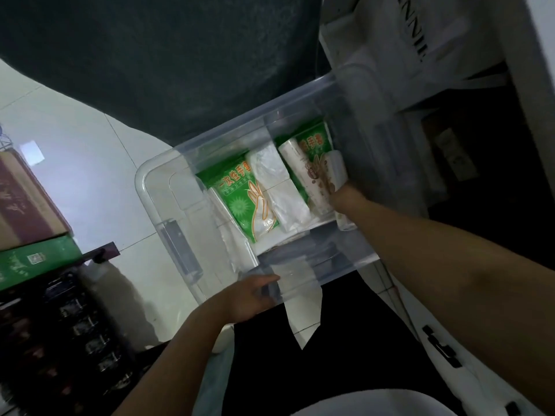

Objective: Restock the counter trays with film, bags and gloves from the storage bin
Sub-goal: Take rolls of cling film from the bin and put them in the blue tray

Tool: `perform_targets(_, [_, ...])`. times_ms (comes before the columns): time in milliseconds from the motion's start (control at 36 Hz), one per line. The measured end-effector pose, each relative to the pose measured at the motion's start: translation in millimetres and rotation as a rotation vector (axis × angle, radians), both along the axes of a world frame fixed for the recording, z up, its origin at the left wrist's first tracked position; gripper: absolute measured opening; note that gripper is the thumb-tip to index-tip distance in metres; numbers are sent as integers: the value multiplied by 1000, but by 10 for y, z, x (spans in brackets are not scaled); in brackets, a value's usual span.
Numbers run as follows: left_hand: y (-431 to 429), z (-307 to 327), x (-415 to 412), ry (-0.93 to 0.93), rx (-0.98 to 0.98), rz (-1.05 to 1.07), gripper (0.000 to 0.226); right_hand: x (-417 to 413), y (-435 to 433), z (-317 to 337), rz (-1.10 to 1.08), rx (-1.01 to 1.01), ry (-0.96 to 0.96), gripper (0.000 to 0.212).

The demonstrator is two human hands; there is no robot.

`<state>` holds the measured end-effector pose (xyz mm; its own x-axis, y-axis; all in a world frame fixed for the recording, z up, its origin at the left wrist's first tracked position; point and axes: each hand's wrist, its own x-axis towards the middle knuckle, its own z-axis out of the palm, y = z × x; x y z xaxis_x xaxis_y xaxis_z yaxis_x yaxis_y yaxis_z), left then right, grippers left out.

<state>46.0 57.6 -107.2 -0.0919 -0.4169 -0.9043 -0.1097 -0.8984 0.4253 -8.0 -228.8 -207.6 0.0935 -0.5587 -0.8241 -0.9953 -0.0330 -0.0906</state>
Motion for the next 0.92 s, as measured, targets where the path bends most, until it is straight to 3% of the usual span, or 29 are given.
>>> perform_targets(167, [-89, 63, 70, -115, 42, 233, 36, 4, -28, 145, -119, 22, -59, 63])
perform_targets(278, [-263, 204, 188, -216, 47, 529, 32, -2, 5, 553, -217, 132, -181, 60])
perform_targets(528, [-800, 676, 281, 36, -72, 1230, 37, -103, 540, 1609, -122, 224, -644, 63])
perform_targets(694, [-933, 723, 302, 103, -173, 1373, 45, -156, 915, 1612, -150, 261, -716, 58])
perform_targets(806, [-893, 674, 297, 73, -176, 1373, 33, -165, 1075, 1541, -150, 247, -661, 60])
perform_targets(917, [-770, 620, 314, 36, -155, 1404, 29, -132, 989, 1469, -169, 403, -656, 52])
